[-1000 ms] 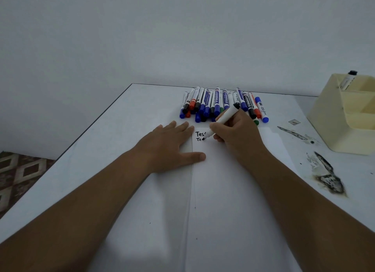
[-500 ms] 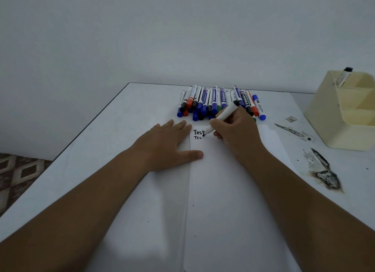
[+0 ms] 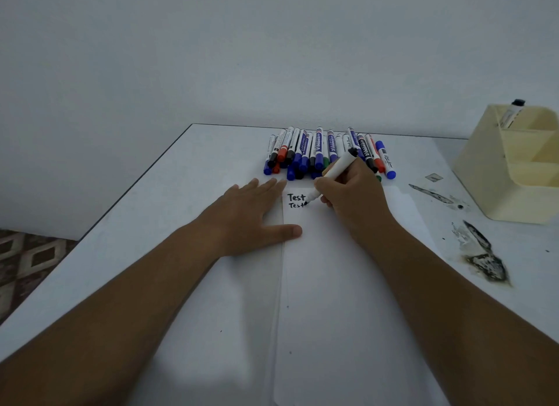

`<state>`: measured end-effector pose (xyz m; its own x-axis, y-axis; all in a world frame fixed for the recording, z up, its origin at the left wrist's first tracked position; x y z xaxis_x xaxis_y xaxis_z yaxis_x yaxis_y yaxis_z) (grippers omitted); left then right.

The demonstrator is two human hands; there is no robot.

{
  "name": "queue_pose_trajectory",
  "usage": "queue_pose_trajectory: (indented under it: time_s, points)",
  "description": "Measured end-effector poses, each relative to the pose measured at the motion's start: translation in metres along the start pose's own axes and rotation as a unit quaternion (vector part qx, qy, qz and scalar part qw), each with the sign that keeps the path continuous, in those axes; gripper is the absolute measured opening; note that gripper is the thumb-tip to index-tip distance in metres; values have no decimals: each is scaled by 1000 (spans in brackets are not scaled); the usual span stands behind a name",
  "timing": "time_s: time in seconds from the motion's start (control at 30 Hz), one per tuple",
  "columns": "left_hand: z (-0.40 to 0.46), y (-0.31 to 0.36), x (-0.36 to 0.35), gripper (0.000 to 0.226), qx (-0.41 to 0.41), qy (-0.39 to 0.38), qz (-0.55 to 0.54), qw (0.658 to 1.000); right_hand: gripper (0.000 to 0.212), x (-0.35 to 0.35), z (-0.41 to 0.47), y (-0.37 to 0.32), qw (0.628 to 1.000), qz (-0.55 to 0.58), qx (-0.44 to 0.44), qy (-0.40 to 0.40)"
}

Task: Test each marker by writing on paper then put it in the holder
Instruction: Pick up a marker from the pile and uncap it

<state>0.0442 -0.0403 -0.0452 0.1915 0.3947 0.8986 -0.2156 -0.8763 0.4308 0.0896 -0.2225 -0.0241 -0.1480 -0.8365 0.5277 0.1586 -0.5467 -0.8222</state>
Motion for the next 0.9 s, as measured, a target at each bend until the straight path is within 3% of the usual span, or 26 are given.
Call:
queue_pose_trajectory:
  time_s: [0.2,0.37,0.57,0.7,0.8,0.9]
  points:
    - [-2,-7,8,120,13,42,-102,994,8,6,0,2,996,86,-21,6]
    - [-2,-5,13,125,-22,56,-162,985,10,6,1,4,992,121,-34,7]
    - [-9,-25,31,75,-9,102,-107,989,11,6,3,9,987,156,-37,4]
    - [-13,-22,42,20,-41,127,-95,987,35,6,4,9,977,209,-43,-2]
    - [-12,-26,45,7,-38,155,-107,981,35,4,2,4,969,244,-25,-31]
    - [-13,-31,46,11,-26,180,-166,969,29,1,-4,-4,954,292,-10,-71]
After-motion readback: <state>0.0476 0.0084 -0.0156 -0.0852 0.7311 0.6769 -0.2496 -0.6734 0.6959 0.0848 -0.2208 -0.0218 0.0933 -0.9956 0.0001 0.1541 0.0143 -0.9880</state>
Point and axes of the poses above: each hand's wrist, its own z-axis towards the middle knuckle, its own x-axis out of the back of the hand, y = z × x, the point moved 9 cm from there along z, towards the middle knuckle, and after that the axes turned 14 degrees about -z, right-handed, at the moved point
